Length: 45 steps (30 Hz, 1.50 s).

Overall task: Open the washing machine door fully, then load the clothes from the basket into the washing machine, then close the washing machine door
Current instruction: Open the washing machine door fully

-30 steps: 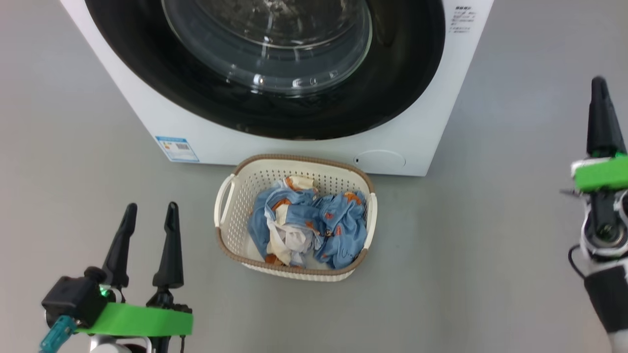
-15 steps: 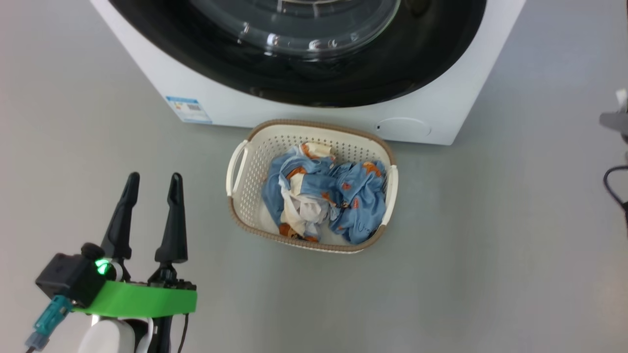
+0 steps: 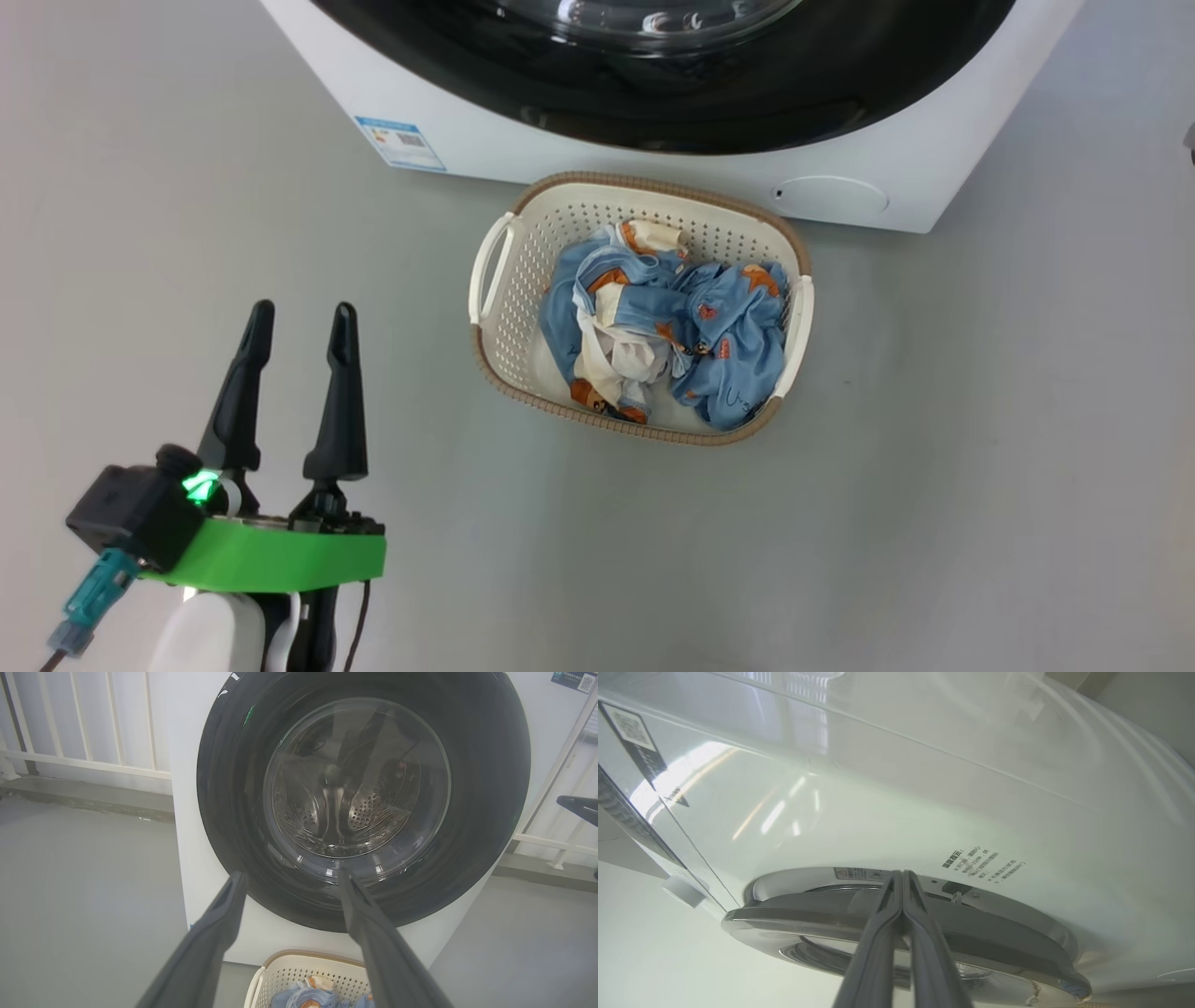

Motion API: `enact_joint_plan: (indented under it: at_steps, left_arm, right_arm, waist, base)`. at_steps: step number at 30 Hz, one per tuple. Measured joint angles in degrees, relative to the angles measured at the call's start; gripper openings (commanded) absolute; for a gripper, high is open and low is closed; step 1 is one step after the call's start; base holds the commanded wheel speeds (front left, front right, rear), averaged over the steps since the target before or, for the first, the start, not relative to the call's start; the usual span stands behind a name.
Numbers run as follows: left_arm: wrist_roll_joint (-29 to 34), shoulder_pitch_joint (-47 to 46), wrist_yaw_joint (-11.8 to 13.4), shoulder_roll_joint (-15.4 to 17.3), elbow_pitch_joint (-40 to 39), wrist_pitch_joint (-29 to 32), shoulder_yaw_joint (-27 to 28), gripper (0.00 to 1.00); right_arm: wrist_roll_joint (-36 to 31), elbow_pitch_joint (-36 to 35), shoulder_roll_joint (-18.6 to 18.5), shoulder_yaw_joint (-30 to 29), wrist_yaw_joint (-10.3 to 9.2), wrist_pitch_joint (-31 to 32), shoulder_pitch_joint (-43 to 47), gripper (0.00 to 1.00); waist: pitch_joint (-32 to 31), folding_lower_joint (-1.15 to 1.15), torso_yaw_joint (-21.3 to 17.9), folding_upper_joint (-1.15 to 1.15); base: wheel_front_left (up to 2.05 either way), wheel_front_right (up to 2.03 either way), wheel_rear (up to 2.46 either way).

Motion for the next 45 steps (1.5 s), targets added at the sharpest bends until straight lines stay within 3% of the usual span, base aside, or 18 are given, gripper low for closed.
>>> enact_joint_plan:
  at_steps: [13,28,45]
  left_arm:
    - [-0.5,-1.3,0.0,-0.9,-0.6,0.0,-0.1,1.0]
    - [-0.9,-2.8,0.0,-2.0,-0.2,0.0,-0.2,1.0]
    - [-0.8,-1.9,0.0,-1.9,1.9,0.0,-0.1,1.0]
  right_arm:
    - [1.7,5.1,-0.9,2.7,-0.01,9.1,-8.2,0.0]
    - [-0.5,7.4,-0.2,6.1,-0.01,12.8,-14.6,0.0]
    - [-1.5,7.7,1.1,10.9,-0.07,18.4,-8.7,0.0]
  waist:
    - [3.8,0.0,1.6,0.0]
    - [5.8,0.0,3.3,0.0]
    - [0.3,0.0,1.9,0.0]
  base:
    - [0.0,0.0,0.0]
    - [0.0,0.0,0.0]
    - [0.0,0.0,0.0]
